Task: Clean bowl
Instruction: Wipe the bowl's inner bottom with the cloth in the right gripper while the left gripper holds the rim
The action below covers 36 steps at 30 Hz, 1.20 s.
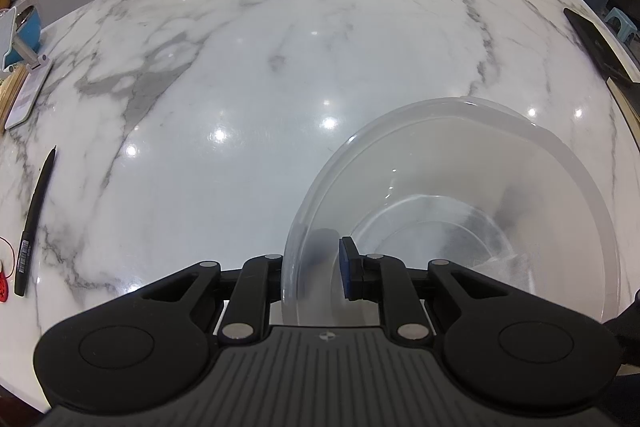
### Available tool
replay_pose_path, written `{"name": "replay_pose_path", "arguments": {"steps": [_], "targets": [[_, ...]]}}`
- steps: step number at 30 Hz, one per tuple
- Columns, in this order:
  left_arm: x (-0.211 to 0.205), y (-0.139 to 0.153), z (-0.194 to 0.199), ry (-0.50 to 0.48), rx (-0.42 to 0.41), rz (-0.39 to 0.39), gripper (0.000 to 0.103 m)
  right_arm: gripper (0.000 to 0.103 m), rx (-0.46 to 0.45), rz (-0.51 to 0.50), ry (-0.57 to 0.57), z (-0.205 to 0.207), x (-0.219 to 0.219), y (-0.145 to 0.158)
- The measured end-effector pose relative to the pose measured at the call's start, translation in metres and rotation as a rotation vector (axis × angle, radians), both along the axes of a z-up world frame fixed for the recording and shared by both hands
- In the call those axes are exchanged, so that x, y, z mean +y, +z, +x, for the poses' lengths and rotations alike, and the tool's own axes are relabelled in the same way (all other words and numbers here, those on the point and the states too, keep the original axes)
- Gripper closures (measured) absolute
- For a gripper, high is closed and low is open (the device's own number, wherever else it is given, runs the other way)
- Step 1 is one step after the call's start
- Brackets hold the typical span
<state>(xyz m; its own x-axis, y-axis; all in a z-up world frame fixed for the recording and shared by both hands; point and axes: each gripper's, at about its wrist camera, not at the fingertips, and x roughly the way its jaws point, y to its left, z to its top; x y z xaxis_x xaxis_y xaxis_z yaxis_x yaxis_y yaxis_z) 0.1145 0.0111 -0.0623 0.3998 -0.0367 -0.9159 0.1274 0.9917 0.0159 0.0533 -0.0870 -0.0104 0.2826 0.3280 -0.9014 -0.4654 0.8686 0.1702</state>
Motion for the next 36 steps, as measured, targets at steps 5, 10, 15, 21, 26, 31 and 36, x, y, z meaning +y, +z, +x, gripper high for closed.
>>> {"name": "replay_pose_path", "arguments": {"steps": [5,10,15,21,26,31,36], "targets": [[0.001,0.0,0.0,-0.007,0.003,0.0,0.088,0.091,0.004,-0.014,0.017,-0.002,0.003,-0.001],[0.0,0.0,-0.004,-0.037,0.012,0.007,0.091,0.092,0.004,-0.056,0.013,0.0,-0.002,-0.002],[-0.003,0.0,-0.014,-0.088,0.02,0.014,0.095,0.092,-0.05,-0.123,0.003,0.002,-0.005,-0.001],[-0.007,0.0,-0.025,-0.149,0.03,0.022,0.096,0.092,-0.062,-0.133,-0.027,0.007,-0.009,-0.001],[-0.009,0.0,-0.034,-0.197,0.037,0.026,0.096,0.092,-0.06,-0.128,-0.055,0.016,-0.013,-0.003],[-0.011,0.0,-0.038,-0.225,0.038,0.02,0.096,0.092,-0.064,-0.097,-0.079,0.028,-0.011,-0.01],[-0.012,-0.001,-0.04,-0.237,0.039,0.018,0.096,0.092,-0.062,-0.04,-0.087,0.048,-0.018,-0.013]]}}
